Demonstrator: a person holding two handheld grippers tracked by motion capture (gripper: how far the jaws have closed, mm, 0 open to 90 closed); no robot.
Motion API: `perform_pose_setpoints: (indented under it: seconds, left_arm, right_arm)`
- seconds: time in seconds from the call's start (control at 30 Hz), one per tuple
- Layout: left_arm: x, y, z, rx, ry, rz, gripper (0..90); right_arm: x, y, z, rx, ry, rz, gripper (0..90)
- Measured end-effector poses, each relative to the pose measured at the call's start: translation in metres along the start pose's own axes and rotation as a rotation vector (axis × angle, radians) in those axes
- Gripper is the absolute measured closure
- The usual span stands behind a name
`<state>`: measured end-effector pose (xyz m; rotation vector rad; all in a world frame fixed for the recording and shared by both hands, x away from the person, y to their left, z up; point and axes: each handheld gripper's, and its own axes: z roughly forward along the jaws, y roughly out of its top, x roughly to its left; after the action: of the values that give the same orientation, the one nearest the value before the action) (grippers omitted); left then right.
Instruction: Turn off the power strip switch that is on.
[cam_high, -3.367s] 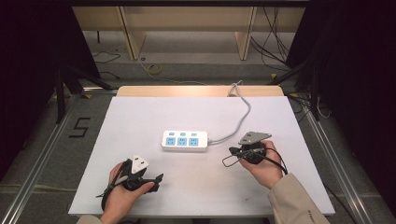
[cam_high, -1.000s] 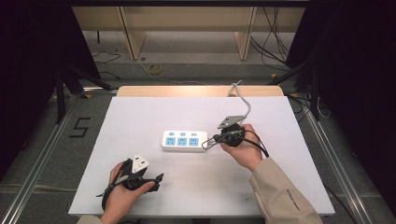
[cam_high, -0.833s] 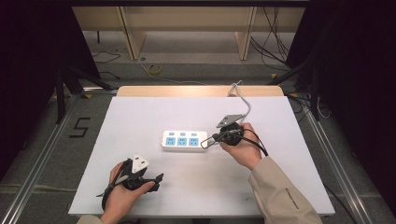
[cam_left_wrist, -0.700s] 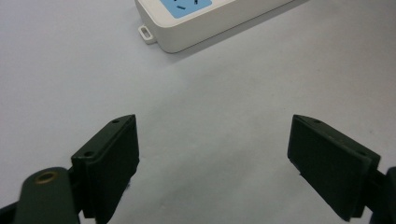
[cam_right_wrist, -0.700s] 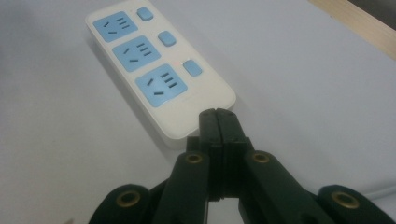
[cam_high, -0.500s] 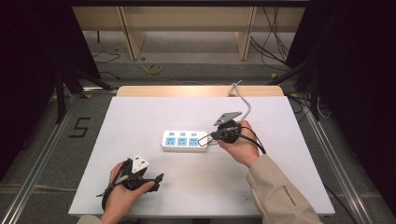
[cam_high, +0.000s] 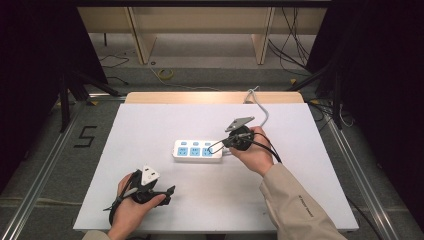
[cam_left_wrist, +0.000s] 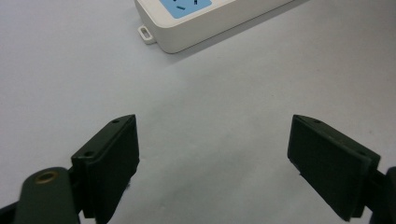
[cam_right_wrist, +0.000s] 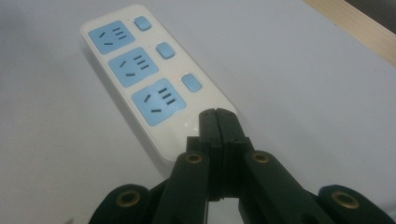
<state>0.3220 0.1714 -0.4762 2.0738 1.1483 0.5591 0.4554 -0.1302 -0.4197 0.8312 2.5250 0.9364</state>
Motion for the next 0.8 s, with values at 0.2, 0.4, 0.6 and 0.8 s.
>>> perform_pose_setpoints:
  seconds: [0.2,0.4,0.6,0.8]
  left_arm:
    - [0.0,0.0,0.0,0.0,0.0,0.0,16.3]
    - [0.0,0.0,0.0,-0.001,0.0,0.001,16.3]
    - [0.0,0.0,0.0,-0.001,-0.001,0.001,16.4]
    - [0.0,0.0,0.0,0.0,-0.001,0.001,16.3]
  right_arm:
    - [0.0,0.005,0.004,0.009,0.001,0.0,90.0]
    - [0.0,0.009,0.006,0.012,0.0,0.002,90.0]
    - [-0.001,0.011,0.008,0.015,-0.001,0.0,90.0]
    - [0.0,0.014,0.011,0.015,-0.003,0.003,90.0]
